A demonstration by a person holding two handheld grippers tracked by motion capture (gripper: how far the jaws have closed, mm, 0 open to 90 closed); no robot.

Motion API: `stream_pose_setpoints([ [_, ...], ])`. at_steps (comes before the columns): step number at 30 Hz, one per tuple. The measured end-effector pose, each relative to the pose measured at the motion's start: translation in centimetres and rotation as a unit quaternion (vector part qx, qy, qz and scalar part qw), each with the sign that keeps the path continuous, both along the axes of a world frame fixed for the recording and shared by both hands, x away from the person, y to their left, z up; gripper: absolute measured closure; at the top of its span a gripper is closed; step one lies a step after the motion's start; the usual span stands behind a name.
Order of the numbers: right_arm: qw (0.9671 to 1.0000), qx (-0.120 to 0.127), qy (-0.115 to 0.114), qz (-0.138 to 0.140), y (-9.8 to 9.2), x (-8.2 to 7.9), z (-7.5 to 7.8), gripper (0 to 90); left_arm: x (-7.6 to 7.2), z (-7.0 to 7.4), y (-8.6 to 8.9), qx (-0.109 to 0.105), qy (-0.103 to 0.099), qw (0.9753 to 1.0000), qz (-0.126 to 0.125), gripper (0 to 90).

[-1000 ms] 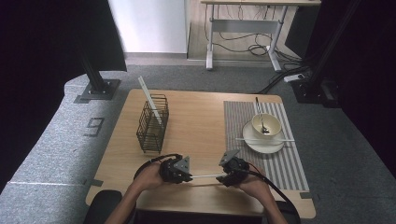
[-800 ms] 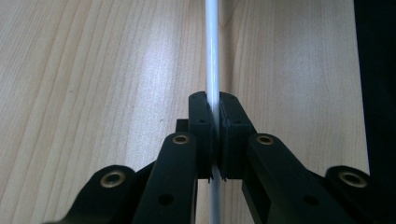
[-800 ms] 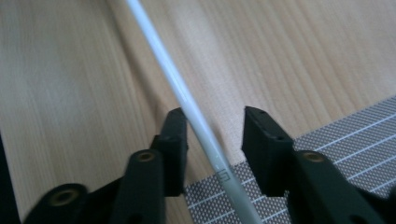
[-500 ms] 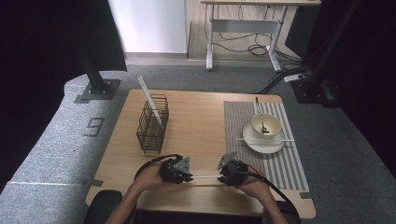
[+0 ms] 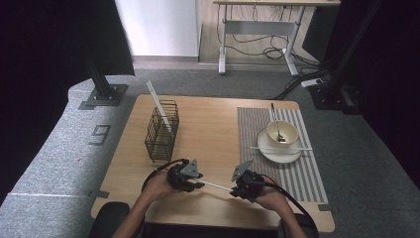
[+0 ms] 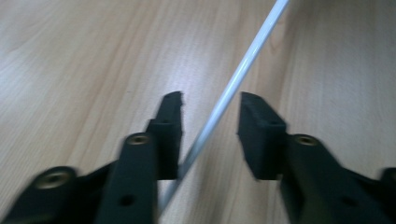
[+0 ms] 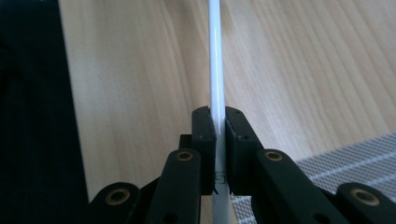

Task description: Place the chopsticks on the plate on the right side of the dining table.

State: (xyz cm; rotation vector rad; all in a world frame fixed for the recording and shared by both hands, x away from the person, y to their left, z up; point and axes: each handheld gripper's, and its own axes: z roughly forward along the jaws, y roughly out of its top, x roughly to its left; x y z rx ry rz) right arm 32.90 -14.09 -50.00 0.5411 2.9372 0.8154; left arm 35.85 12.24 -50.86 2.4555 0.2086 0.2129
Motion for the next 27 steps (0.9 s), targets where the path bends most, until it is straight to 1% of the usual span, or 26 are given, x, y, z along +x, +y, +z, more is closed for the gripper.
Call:
stream_pose_setpoints([
  [1, 1.0000, -0.002, -0.001, -0.003, -0.1, 0.1, 0.0, 83.1, 0.1, 0.0, 0.1, -0.002, 0.000, 1.0000, 0.007, 54.4],
  [4, 0.9999, 0.000, -0.007, -0.012, -0.3, 0.2, 0.1, 83.0, 0.4, 0.1, 0.3, -0.020, 0.012, 0.9992, 0.032, 42.8],
  [6, 0.9998, 0.000, -0.013, -0.017, -0.4, 0.3, 0.2, 83.0, 0.6, 0.1, 0.5, -0.032, 0.027, 0.9979, 0.050, 36.6],
  [8, 0.9996, -0.001, -0.014, -0.025, -0.7, 0.4, 0.3, 83.0, 0.8, 0.2, 0.8, -0.051, 0.039, 0.9954, 0.072, 31.0],
  [9, 0.9995, -0.001, -0.015, -0.027, -0.9, 0.4, 0.3, 83.0, 0.9, 0.2, 0.9, -0.056, 0.041, 0.9945, 0.079, 28.6],
  [12, 0.9995, -0.003, -0.016, -0.028, -1.4, 0.5, 0.4, 83.0, 1.0, 0.3, 1.3, -0.067, 0.038, 0.9916, 0.104, 21.2],
  [13, 0.9994, -0.003, -0.016, -0.029, -1.6, 0.6, 0.4, 83.0, 1.1, 0.3, 1.4, -0.072, 0.037, 0.9905, 0.112, 20.0],
  [14, 0.9994, -0.003, -0.016, -0.032, -1.8, 0.7, 0.4, 83.0, 1.1, 0.4, 1.4, -0.073, 0.035, 0.9901, 0.114, 18.9],
  [16, 0.9992, -0.003, -0.016, -0.037, -2.1, 0.8, 0.5, 83.0, 1.2, 0.4, 1.5, -0.077, 0.035, 0.9885, 0.125, 15.5],
  [18, 0.9988, -0.002, -0.015, -0.046, -2.5, 0.9, 0.6, 83.0, 1.3, 0.4, 1.7, -0.081, 0.033, 0.9873, 0.133, 14.4],
  [21, 0.9982, 0.003, -0.019, -0.057, -3.2, 1.0, 0.8, 83.0, 1.4, 0.4, 1.9, -0.089, 0.034, 0.9846, 0.147, 12.2],
  [25, 0.9969, 0.010, -0.026, -0.073, -4.1, 1.1, 1.3, 83.1, 1.4, 0.3, 2.0, -0.099, 0.038, 0.9822, 0.155, 7.4],
  [27, 0.9960, 0.015, -0.031, -0.083, -4.6, 1.2, 1.5, 83.0, 1.4, 0.1, 2.0, -0.098, 0.038, 0.9818, 0.158, 3.3],
])
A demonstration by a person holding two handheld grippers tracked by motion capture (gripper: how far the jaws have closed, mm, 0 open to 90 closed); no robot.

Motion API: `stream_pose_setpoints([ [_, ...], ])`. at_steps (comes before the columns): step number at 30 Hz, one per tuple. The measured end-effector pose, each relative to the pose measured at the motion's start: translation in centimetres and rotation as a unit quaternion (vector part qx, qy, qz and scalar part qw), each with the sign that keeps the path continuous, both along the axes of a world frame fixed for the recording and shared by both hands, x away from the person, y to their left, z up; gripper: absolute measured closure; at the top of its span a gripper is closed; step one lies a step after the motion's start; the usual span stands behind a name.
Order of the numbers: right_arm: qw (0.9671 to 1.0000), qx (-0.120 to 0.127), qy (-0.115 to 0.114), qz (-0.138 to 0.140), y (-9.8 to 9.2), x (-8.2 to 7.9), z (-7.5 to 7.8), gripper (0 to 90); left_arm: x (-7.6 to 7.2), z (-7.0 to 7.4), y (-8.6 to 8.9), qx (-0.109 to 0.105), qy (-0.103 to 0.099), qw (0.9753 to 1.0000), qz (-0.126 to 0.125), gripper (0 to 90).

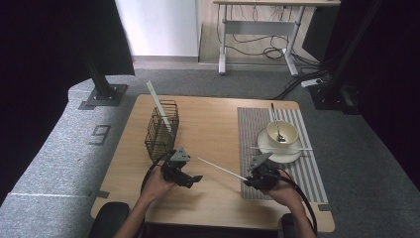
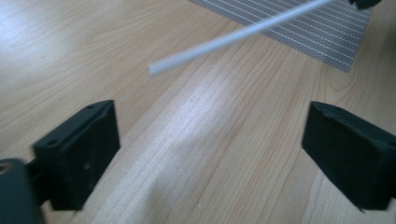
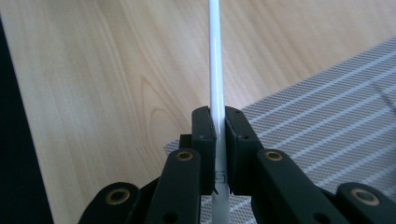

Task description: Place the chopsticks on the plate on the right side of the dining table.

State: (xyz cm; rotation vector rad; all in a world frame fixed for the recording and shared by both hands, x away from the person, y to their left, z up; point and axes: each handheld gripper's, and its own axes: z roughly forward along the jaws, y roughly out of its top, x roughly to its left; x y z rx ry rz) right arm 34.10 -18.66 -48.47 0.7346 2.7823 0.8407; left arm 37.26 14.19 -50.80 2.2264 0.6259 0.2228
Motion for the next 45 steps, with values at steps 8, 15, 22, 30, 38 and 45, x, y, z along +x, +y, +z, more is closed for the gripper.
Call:
stream_pose_setpoints([
  [8, 0.9986, 0.016, -0.022, -0.046, -2.0, 0.3, 0.8, 83.0, -0.3, -1.8, -0.8, 0.016, 0.017, 0.9997, -0.009, 0.0],
  [15, 0.9947, 0.019, -0.039, -0.093, -3.8, 0.7, 1.2, 83.0, -0.8, -3.8, -2.2, 0.053, 0.038, 0.9974, -0.031, 0.0],
  [22, 0.9889, 0.023, -0.048, -0.139, -5.6, 0.9, 1.3, 83.0, -1.0, -4.4, -2.6, 0.068, 0.042, 0.9961, -0.037, 0.0],
  [30, 0.9801, 0.006, -0.054, -0.191, -7.7, 1.4, 0.9, 83.0, -1.0, -4.5, -2.7, 0.066, 0.039, 0.9964, -0.037, 0.0],
  [38, 0.9712, -0.008, -0.049, -0.233, -9.5, 2.0, 0.1, 83.0, -1.1, -4.5, -2.8, 0.070, 0.032, 0.9964, -0.037, 0.0],
  [45, 0.9649, -0.020, -0.049, -0.257, -10.8, 2.5, -0.7, 82.9, -1.2, -4.6, -2.8, 0.074, 0.028, 0.9962, -0.038, 0.0],
])
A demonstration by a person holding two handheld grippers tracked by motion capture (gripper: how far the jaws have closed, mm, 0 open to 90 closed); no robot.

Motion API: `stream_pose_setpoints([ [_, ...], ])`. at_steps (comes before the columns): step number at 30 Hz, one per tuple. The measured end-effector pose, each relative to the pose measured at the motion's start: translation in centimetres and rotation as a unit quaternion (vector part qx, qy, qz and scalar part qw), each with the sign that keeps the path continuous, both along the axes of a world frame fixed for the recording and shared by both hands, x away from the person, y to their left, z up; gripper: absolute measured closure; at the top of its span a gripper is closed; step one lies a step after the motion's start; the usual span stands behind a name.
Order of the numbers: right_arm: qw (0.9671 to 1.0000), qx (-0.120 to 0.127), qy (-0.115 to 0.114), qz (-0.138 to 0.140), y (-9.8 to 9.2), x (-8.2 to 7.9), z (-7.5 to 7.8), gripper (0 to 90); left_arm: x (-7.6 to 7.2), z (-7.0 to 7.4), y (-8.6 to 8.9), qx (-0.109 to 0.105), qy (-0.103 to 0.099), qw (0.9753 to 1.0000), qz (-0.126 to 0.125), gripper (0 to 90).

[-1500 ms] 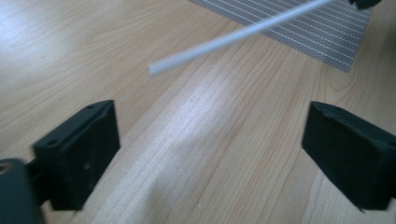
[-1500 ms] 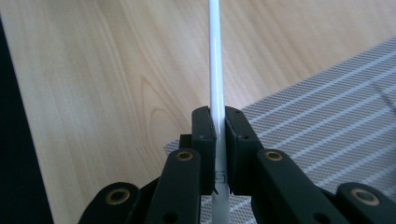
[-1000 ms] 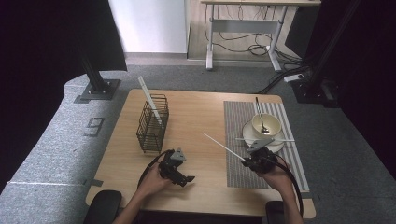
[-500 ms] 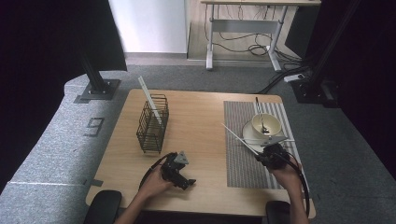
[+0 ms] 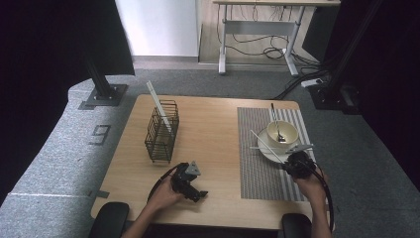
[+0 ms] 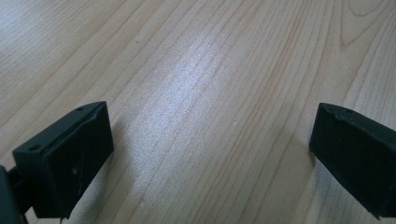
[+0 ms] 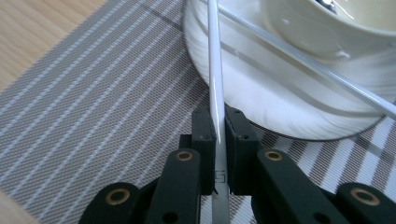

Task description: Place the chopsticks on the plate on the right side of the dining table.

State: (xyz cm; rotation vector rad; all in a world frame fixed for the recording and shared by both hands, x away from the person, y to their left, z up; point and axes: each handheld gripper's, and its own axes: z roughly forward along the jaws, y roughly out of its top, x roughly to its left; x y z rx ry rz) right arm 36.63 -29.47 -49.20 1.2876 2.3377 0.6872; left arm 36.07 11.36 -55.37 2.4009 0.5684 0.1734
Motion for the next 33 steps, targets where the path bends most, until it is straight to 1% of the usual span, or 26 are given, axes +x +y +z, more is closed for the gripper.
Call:
stream_pose_setpoints([
  [2, 1.0000, 0.000, 0.002, -0.008, -0.4, 0.2, -0.2, 82.9, 0.0, 0.0, 0.0, 0.000, -0.002, 1.0000, 0.000, 0.0],
  [8, 0.9999, -0.006, 0.006, -0.013, -1.5, 0.7, -0.6, 82.8, 0.0, -0.1, 0.0, 0.000, -0.004, 1.0000, 0.000, 0.0],
  [13, 0.9998, -0.017, 0.004, -0.008, -2.0, 1.4, -1.1, 82.7, 0.0, -0.1, 0.0, 0.000, -0.004, 1.0000, -0.001, 0.0],
  [17, 0.9998, -0.020, 0.001, -0.002, -2.3, 2.0, -1.2, 82.7, 0.0, -0.1, 0.0, -0.001, -0.005, 1.0000, -0.001, 0.0],
  [20, 0.9997, -0.022, -0.002, 0.008, -2.5, 2.4, -1.4, 82.5, 0.0, -0.1, 0.0, -0.001, -0.005, 1.0000, -0.001, 0.0],
  [23, 0.9997, -0.016, -0.010, 0.012, -2.8, 2.7, -1.4, 81.6, 0.0, -0.1, 0.0, -0.002, -0.005, 1.0000, -0.001, 0.0],
  [27, 0.9999, -0.001, -0.010, 0.010, -3.3, 2.8, -1.4, 78.3, 0.0, -0.1, 0.0, -0.002, -0.005, 1.0000, -0.001, 0.0],
  [29, 0.9999, -0.003, -0.013, 0.002, -3.5, 2.8, -1.5, 73.2, -0.1, -0.1, 0.0, -0.002, -0.006, 1.0000, -0.001, 0.0],
  [33, 0.9999, -0.003, -0.012, -0.003, -3.7, 2.7, -1.5, 73.1, 0.0, -0.1, 0.0, -0.002, -0.006, 1.0000, -0.001, 0.0],
])
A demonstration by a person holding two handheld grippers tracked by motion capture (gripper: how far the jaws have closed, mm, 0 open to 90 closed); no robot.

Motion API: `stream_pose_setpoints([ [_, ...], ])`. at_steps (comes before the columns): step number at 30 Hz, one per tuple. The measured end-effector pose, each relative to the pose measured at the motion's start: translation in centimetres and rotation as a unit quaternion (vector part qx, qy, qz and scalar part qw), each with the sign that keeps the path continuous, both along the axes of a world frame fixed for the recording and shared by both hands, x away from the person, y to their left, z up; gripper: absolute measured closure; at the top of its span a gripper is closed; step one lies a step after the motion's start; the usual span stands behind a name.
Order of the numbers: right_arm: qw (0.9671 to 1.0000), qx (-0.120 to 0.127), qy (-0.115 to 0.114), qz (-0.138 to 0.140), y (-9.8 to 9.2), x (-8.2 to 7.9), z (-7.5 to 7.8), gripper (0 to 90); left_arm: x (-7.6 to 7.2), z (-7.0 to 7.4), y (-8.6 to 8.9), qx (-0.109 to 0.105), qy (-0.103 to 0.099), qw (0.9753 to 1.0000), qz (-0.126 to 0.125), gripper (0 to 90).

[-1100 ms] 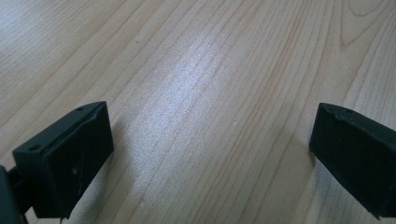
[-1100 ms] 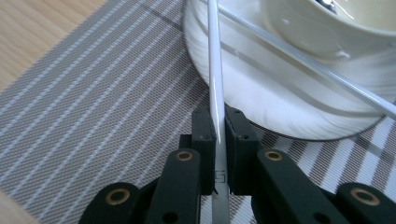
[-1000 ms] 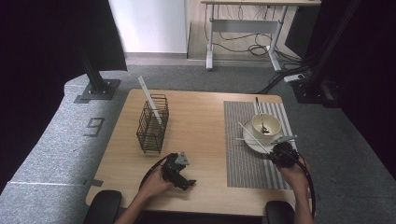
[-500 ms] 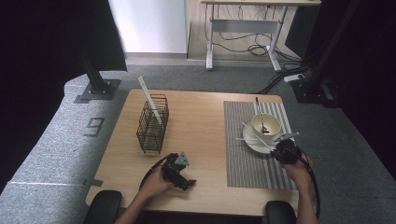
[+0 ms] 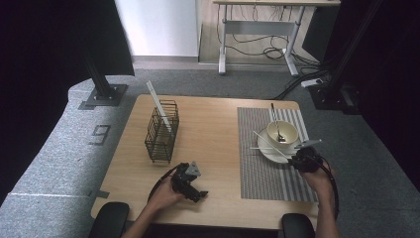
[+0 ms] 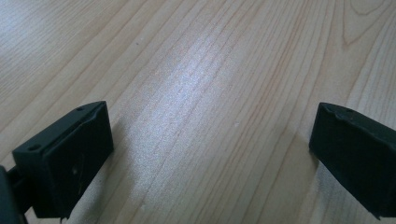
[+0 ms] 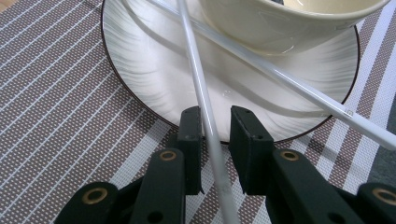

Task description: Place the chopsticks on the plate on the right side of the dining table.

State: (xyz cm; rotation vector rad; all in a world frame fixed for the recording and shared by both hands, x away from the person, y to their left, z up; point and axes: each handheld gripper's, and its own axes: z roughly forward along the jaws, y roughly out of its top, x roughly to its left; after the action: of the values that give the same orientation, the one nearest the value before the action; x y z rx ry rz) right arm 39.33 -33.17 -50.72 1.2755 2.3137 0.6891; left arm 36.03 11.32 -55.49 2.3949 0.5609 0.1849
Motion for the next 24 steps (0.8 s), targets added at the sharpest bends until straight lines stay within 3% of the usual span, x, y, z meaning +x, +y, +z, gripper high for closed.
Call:
stream_pose_setpoints([
  [8, 0.9999, -0.011, -0.003, -0.008, 0.0, -0.1, 0.0, 66.4, 0.0, 0.0, 0.0, 0.000, 0.000, 1.0000, -0.001, 0.0],
  [17, 0.9989, -0.033, -0.011, -0.033, -0.6, 0.0, -0.3, 41.4, 0.0, 0.0, 0.0, 0.000, -0.001, 1.0000, -0.001, 0.0],
  [24, 0.9979, -0.040, -0.010, -0.050, -1.4, -0.1, -0.5, 37.1, 0.0, 0.0, 0.0, 0.000, -0.001, 1.0000, -0.002, 0.0],
])
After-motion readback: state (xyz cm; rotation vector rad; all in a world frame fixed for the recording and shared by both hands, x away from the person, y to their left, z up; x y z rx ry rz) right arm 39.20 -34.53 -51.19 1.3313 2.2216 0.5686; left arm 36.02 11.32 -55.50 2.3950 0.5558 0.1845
